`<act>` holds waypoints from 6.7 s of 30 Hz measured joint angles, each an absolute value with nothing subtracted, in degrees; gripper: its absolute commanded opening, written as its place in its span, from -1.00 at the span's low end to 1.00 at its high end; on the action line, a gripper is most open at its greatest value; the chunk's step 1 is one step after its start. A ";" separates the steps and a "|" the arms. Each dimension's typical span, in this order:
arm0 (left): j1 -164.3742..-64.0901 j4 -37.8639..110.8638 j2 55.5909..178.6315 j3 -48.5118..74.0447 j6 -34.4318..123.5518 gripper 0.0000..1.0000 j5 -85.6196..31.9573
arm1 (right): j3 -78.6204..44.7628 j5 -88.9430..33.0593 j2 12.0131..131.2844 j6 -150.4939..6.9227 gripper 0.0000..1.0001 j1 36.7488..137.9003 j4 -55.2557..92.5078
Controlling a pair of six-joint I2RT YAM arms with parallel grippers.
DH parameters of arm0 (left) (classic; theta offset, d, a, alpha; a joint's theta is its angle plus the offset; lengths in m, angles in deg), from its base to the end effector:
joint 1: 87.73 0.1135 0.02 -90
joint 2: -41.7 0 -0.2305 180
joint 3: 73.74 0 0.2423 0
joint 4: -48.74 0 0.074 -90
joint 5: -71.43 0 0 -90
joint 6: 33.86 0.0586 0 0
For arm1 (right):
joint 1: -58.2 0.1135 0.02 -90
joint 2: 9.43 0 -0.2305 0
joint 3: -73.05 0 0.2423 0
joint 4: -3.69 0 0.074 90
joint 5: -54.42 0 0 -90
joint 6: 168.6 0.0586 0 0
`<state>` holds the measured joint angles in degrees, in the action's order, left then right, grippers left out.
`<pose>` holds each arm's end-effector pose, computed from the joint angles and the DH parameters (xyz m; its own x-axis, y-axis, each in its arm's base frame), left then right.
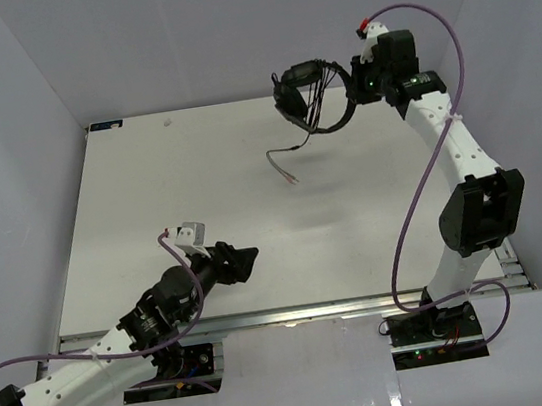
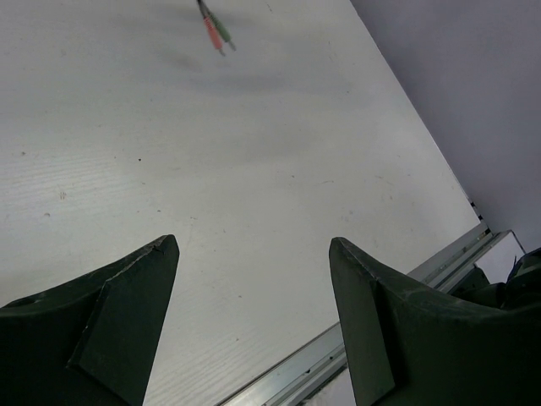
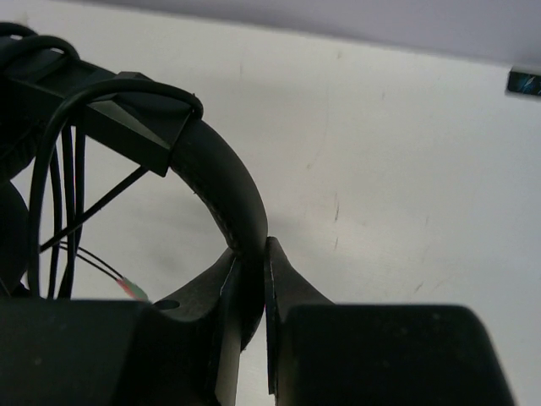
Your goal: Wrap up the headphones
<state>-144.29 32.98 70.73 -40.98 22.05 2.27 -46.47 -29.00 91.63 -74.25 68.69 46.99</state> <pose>0.1200 -0.1439 0.2143 -0.4248 -0.3074 -0.8515 0.4227 0.7644 -0.4868 0.4059 0.0820 0.3609 -0.4333 -0.0036 -0.9012 -0.2510 0.9609 0.1168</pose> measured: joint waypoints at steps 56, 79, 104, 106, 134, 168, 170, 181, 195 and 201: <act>-129.28 92.20 145.67 -32.12 30.41 0.39 -24.86 | -22.61 -16.52 82.43 -76.23 -0.85 76.70 44.63; -115.80 92.61 145.77 -30.62 14.00 0.47 -27.27 | -19.98 -19.35 85.12 -77.88 -0.85 76.58 44.84; -124.55 101.89 142.54 -31.62 47.42 0.69 -37.77 | -30.78 -12.08 89.76 -74.79 -0.85 76.64 48.46; -125.22 103.89 143.73 -30.30 48.15 0.68 -35.56 | -30.74 -11.31 89.49 -74.49 -0.85 76.74 48.53; -118.51 111.18 149.60 -24.54 44.54 -0.64 -37.38 | -24.60 -7.99 77.00 -78.32 -0.85 77.07 49.22; -104.70 107.74 167.72 -7.87 27.35 -0.15 -63.41 | -23.66 -19.70 95.36 -94.89 -0.85 83.58 51.36; -104.19 105.80 167.70 -7.87 27.70 -0.15 -63.07 | -23.66 -21.56 96.64 -94.89 -0.85 83.83 51.37; -99.74 90.45 159.36 -7.78 31.08 0.09 -59.62 | -30.04 -29.98 106.82 -94.40 -0.85 84.26 53.03; -96.87 74.43 136.11 -10.12 36.09 0.41 -51.97 | -35.01 -34.02 109.78 -96.25 0.74 87.90 54.19; -96.81 70.66 119.51 -20.17 35.18 0.65 -50.48 | -34.23 -35.42 107.21 -96.89 0.89 87.88 54.34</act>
<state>-96.81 70.66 119.51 -20.17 35.18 -50.48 -34.23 -35.42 107.21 -96.89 87.88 54.34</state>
